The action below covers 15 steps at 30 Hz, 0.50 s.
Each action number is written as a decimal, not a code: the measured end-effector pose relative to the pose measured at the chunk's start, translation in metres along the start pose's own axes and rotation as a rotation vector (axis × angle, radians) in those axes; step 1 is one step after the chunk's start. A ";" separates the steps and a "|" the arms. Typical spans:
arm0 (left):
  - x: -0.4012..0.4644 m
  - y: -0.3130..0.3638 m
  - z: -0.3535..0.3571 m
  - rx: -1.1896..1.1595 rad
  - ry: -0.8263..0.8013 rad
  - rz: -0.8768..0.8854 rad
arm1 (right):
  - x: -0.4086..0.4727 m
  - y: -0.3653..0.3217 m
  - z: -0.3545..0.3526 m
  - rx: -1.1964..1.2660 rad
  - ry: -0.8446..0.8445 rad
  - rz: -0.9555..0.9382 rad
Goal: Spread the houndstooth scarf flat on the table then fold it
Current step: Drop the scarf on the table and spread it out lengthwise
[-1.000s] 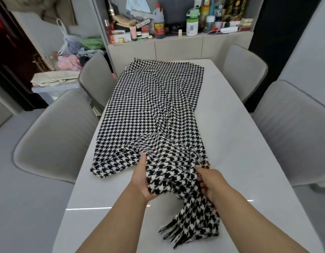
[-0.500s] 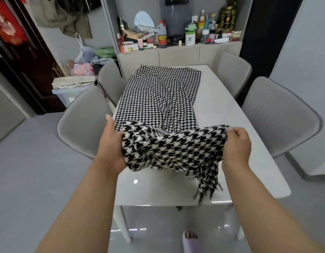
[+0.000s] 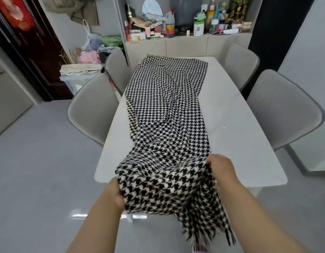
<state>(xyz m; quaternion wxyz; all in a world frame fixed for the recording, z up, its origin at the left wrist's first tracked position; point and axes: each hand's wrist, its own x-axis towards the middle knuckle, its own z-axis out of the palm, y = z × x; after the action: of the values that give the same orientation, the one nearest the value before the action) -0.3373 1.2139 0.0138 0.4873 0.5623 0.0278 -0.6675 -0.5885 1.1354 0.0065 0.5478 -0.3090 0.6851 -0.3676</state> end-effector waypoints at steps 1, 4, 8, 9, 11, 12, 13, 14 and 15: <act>0.011 -0.012 -0.001 0.005 0.015 -0.071 | 0.003 0.010 0.004 0.015 -0.039 0.074; 0.059 -0.041 -0.011 0.027 0.013 -0.176 | 0.009 0.032 0.013 0.127 -0.145 0.284; 0.045 -0.052 0.026 0.100 0.053 -0.189 | 0.011 0.051 0.023 0.083 -0.291 0.407; 0.042 -0.052 0.038 0.085 0.039 -0.160 | 0.010 0.052 0.025 0.089 -0.301 0.408; 0.032 -0.050 0.061 0.051 -0.045 -0.094 | 0.016 0.054 0.031 0.108 -0.299 0.382; 0.033 -0.049 0.069 0.046 -0.060 -0.040 | 0.018 0.052 0.033 0.118 -0.301 0.362; 0.031 -0.045 0.077 0.056 -0.038 0.034 | 0.021 0.052 0.034 0.132 -0.297 0.345; 0.031 -0.043 0.084 0.098 -0.001 0.120 | 0.022 0.050 0.036 0.151 -0.310 0.329; 0.035 -0.044 0.087 0.187 0.046 0.192 | 0.023 0.050 0.037 0.166 -0.334 0.322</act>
<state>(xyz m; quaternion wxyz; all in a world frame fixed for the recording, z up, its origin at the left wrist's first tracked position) -0.4261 1.1646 -0.0040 0.4937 0.6205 -0.0775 -0.6043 -0.5582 1.1370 -0.0527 0.7283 -0.2063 0.5931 -0.2744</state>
